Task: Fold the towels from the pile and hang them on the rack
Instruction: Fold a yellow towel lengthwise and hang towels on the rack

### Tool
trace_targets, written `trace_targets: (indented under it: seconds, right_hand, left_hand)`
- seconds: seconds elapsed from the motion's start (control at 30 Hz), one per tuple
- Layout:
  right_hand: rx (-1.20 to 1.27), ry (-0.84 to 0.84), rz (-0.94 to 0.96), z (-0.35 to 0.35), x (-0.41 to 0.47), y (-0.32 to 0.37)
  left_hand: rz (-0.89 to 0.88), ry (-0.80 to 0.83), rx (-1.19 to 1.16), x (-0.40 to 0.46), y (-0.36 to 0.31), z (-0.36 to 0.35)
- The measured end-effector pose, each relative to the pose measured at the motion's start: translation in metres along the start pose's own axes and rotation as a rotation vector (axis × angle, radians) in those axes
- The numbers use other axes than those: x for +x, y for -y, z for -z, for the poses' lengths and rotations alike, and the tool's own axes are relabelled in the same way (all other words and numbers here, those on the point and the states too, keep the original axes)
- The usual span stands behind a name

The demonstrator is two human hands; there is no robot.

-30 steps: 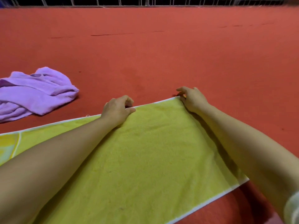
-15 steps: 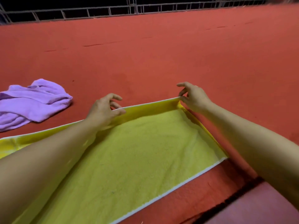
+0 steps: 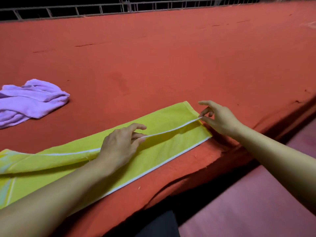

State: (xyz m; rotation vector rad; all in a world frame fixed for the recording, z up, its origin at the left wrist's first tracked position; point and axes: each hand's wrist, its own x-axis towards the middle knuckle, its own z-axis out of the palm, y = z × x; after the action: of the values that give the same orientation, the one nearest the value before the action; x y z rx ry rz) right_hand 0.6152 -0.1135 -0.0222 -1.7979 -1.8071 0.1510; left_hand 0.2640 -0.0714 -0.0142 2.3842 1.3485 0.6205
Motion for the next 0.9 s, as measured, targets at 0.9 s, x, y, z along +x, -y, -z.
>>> trace_targets:
  seconds: [0.9]
  right_hand:
    - [-0.204, 0.054, 0.043, 0.01, -0.069, -0.002]
  left_hand:
    - [-0.305, 0.069, 0.157, -0.069, 0.001, -0.029]
